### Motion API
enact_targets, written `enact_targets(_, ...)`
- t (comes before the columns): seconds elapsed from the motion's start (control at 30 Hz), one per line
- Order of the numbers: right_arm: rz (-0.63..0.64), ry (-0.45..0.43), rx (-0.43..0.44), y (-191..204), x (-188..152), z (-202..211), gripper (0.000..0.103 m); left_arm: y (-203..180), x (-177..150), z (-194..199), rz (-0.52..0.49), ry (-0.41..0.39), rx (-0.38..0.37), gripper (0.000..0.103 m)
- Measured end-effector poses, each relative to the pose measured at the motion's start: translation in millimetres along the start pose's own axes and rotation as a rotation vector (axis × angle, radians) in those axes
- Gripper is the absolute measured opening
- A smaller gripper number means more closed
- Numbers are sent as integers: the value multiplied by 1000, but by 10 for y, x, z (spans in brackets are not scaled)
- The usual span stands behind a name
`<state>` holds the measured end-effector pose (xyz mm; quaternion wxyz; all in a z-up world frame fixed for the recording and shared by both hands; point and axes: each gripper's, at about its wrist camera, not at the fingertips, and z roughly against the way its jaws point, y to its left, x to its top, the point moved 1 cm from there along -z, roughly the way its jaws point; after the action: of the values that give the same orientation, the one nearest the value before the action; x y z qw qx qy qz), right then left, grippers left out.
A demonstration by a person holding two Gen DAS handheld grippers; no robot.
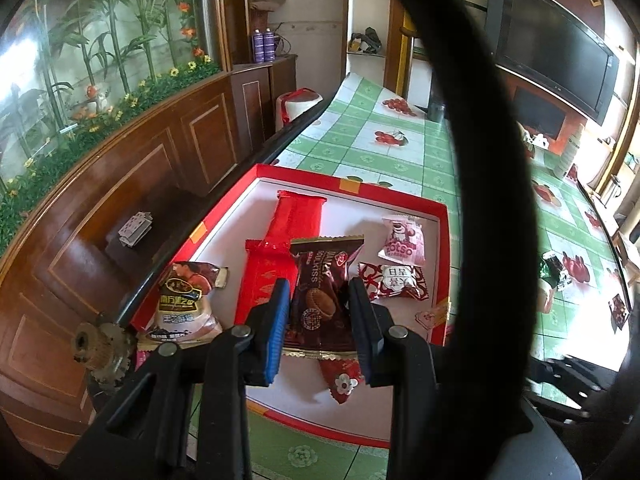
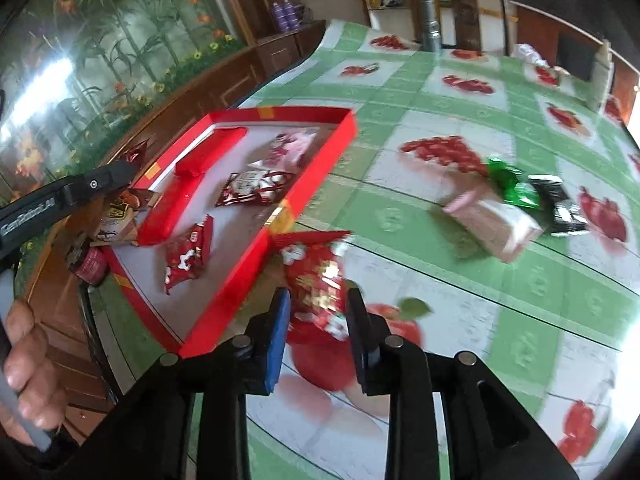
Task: Organize snacks
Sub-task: 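Carry the brown packet with the left tool while the right tool carries the red packet to the tray, then open the left tool over the tray while the right tool releases the red flower-print packet there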
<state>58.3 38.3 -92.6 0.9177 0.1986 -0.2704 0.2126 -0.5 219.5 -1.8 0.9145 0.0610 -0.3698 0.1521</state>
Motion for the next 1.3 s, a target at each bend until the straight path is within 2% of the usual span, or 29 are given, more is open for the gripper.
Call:
enact_targets(0.03, 8, 4, -6, 25, 13, -39, 35, -8, -1, 9, -4, -2, 1, 32)
enact_targets(0.07, 24, 10, -29, 69, 34, -112, 35, -16, -3, 18, -7, -3, 1, 32)
enact_targets(0.2, 76, 23, -85, 148, 49, -265, 35, -13, 7, 47, -12, -9, 4, 32)
enact_targets(0.43, 62, -28, -67, 87, 56, -35, 31, 68, 11, 56, -5, -18, 29, 32)
enact_targets(0.7, 72, -91, -13, 244, 208, 199, 32, 113, -7, 27, -1, -13, 34, 32)
enact_targets(0.87, 91, -95, 21, 383, 251, 191, 32, 146, -12, 16, 0, -15, 44, 32)
enact_targets(1.3, 97, -91, 41, 446, 267, 165, 32, 255, -13, 4, 10, -29, 90, 32)
